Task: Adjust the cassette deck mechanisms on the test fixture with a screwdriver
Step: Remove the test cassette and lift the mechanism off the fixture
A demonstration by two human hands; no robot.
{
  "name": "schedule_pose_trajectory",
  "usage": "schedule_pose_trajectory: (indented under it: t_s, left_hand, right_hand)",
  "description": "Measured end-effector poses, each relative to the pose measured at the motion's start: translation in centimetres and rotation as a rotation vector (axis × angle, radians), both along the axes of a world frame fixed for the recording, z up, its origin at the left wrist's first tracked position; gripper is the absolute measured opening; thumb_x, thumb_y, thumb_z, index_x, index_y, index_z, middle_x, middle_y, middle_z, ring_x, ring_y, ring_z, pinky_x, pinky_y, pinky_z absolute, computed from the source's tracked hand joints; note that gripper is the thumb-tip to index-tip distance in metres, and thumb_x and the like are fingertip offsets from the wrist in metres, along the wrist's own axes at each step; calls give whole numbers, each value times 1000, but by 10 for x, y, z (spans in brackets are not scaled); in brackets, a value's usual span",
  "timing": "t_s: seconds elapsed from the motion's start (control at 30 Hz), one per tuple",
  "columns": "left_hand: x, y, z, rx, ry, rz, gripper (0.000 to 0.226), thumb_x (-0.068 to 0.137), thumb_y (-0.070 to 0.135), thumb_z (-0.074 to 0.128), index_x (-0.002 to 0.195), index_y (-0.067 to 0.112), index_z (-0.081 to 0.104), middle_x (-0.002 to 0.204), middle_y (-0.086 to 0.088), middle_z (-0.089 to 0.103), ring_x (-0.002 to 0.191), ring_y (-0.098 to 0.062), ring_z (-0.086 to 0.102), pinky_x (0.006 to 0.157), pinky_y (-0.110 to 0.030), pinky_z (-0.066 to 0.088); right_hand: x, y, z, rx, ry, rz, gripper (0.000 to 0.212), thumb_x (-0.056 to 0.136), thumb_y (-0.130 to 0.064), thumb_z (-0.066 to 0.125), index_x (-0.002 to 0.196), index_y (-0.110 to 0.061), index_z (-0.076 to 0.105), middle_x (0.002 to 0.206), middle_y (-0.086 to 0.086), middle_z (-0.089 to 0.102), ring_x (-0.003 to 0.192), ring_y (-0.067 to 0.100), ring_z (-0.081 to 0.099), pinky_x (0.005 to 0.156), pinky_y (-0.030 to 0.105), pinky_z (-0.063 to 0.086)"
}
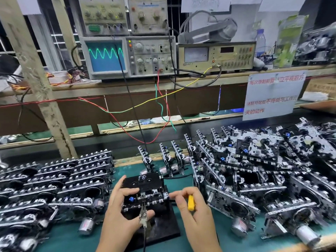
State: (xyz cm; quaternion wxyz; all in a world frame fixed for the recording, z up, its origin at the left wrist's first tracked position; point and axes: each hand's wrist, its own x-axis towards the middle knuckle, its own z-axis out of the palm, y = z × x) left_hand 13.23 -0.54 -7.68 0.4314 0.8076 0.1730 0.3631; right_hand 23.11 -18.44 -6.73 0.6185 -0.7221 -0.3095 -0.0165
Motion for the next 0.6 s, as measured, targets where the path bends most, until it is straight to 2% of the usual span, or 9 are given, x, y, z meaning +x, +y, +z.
schedule_pose_trajectory:
  t_s: [0.03,0.13,0.2,0.27,0.37,0.6]
  left_hand:
    - [0,0,0,3,0,-2,71,41,58,90,105,48,62,152,36,32,133,20,32,106,-36,33]
    - [0,0,-1,11,1,-8,71,42,52,97,104,49,62,152,36,32,132,22,31,106,-36,33]
    - [0,0,0,10,-4,-9,72,41,55,96,104,49,63,152,34,32,132,21,32,105,-35,33]
    - [0,0,-1,-9,-21,-6,68,41,57,88,104,47,63,152,33,34,131,20,35,104,-33,34]
    - [1,-1,-2,-18,-35,-11,69,41,58,87,105,46,64,152,33,34,130,17,39,103,-30,35]
    - [1,0,-2,-24,-33,-12,70,41,58,87,106,46,64,152,34,34,130,18,39,104,-31,35]
  right_hand:
    - [0,0,0,-1,9,1,3,95,-48,55,97,-46,55,109,-20,72,80,0,62,76,26,45]
    - [1,-1,-1,-31,9,6,22,97,-27,64,97,-46,53,110,-19,72,97,9,66,87,28,48]
    - [1,-1,-1,-45,14,15,23,95,-20,66,97,-40,53,110,-20,71,103,8,65,89,27,47]
    - [0,-2,-2,-50,3,15,23,93,-16,67,100,-33,53,110,-22,71,107,4,63,87,21,43]
    - [0,-2,-3,-49,-10,21,26,90,-13,69,102,-28,53,113,-23,69,109,2,62,86,14,41]
    - [0,-1,-3,-59,-18,59,30,90,-16,68,108,-30,48,126,-25,63,121,3,56,98,33,44]
